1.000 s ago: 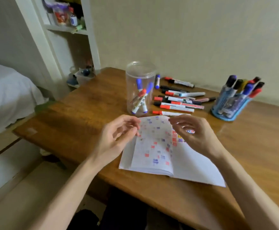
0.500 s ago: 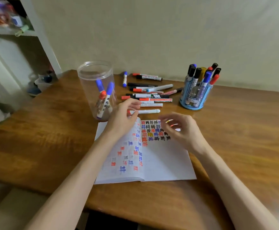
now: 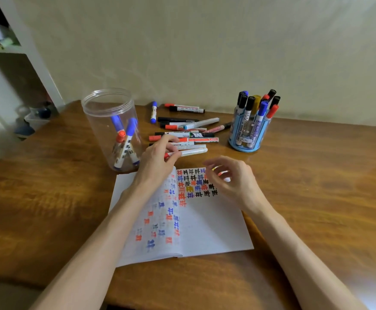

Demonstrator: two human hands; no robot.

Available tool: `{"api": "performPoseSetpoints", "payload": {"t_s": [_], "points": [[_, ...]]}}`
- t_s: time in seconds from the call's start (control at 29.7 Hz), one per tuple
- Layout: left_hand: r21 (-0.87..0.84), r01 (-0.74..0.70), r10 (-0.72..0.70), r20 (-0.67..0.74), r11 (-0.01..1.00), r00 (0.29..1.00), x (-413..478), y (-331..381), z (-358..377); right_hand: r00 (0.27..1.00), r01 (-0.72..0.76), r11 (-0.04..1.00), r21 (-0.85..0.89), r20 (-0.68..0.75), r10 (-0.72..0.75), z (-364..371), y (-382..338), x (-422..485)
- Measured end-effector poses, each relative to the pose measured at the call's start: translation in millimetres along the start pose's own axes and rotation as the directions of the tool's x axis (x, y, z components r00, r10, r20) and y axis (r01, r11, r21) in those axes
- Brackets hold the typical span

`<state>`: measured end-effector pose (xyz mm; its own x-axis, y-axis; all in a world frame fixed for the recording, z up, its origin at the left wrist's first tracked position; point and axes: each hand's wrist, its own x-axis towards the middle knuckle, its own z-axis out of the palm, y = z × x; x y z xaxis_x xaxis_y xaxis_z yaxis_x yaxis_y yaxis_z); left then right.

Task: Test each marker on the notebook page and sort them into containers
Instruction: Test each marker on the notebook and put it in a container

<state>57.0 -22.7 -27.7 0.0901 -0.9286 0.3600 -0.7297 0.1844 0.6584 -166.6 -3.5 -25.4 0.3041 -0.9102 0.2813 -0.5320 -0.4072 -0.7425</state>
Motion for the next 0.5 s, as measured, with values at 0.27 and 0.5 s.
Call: {"api": "performPoseSetpoints", "payload": {"t_s": [0.27,0.5], "points": [[-0.345,-0.099,0.075,-0.083,0.933,0.994,0,38,-16,0.901,0.212,0.945,-0.248,-0.324,-0.287,4,1,2],[-0.589,-0.003,-0.003,-0.008,0.808,1.000,-10,55,-16,0.875,0.262,0.913,-0.312,-0.322,-0.361,6,-3,3]]}}
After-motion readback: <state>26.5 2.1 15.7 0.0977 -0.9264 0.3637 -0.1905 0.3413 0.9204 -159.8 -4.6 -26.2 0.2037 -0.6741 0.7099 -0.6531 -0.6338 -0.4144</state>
